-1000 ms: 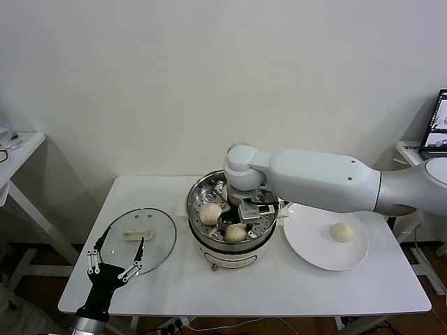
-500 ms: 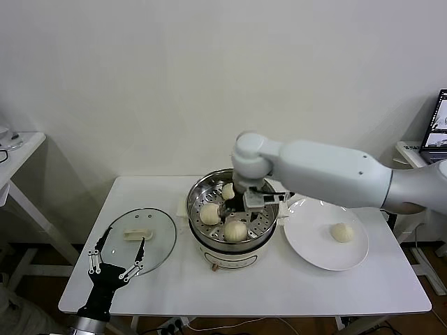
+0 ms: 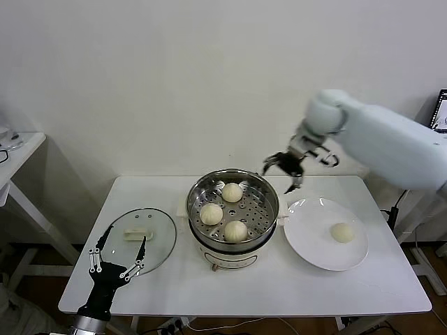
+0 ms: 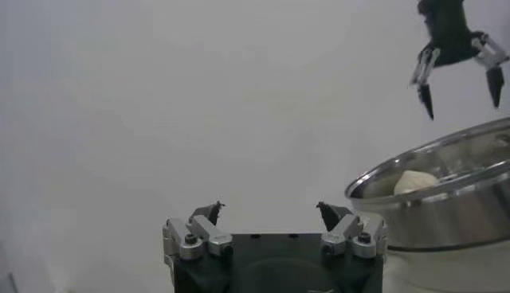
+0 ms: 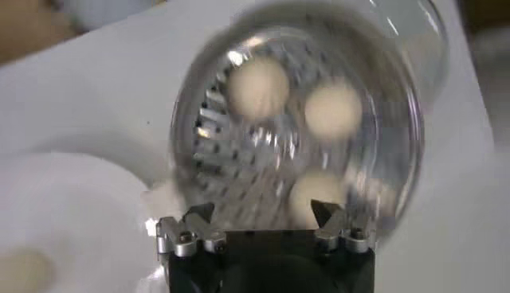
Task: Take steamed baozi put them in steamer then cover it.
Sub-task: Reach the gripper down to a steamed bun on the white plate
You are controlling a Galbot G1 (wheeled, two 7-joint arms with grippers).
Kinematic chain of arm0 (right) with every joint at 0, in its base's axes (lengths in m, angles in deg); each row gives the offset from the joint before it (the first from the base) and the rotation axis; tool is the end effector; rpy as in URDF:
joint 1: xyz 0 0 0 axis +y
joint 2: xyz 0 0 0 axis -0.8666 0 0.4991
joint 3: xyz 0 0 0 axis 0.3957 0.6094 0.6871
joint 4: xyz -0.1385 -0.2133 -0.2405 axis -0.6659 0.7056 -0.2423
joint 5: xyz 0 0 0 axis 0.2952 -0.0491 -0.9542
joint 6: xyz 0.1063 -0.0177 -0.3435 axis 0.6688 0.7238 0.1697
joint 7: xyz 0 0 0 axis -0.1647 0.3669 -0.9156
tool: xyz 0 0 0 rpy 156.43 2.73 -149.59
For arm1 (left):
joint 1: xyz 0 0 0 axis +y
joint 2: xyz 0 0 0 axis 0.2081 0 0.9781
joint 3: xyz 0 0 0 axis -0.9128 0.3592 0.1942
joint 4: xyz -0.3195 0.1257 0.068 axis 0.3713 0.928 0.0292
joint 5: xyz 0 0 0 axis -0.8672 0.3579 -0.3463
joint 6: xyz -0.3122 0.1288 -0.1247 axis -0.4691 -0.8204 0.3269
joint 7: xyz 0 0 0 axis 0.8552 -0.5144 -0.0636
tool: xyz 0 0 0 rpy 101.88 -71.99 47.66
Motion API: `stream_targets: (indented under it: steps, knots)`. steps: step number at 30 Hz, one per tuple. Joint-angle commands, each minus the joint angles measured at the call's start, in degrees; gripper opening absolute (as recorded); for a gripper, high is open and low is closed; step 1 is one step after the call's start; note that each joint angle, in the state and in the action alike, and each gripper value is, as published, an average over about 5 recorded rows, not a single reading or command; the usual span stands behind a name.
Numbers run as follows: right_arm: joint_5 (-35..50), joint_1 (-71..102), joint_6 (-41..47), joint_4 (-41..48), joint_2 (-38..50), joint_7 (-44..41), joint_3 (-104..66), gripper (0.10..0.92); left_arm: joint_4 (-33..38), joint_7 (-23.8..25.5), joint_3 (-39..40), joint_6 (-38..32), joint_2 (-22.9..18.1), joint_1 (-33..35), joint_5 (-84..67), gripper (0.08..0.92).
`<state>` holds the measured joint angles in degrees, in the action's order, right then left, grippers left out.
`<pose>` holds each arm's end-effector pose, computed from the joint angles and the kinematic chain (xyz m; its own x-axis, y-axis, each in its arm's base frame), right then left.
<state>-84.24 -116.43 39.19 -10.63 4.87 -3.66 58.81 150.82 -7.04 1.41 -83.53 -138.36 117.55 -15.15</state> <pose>0.5882 -0.0928 -0.0128 -0.1549 -0.2718 0.9498 -0.7738 -0.5643 -0.2877 0.1434 0.0850 -0.3176 -0.9745 0.1608 -0.1566 0.0816 0.9038 0.4202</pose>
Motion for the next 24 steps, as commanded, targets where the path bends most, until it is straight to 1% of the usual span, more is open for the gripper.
stream_targets:
  steps: [1,6,10,24]
  knots:
    - [3.5,7.1,9.0,17.4,9.4,-0.7,-3.1,0.823,-0.1,0.0,0.1,0.0,0.0,-0.1,0.0,0.823]
    - [-0.2,14.9,8.5,18.3,10.4,1.5,-6.4,0.823,-0.2,0.0,0.4,0.2,0.0,-0.2,0.1,0.823]
    - [-2.7,20.1,7.9,19.6,9.5,3.5,-9.6,0.823,-0.1,0.0,0.3,0.5,0.0,-0.2,0.1,0.823]
    - [-9.3,25.9,6.1,24.8,2.9,4.9,-15.6,0.823,0.4,0.0,-0.2,0.7,0.2,0.2,0.1,0.823]
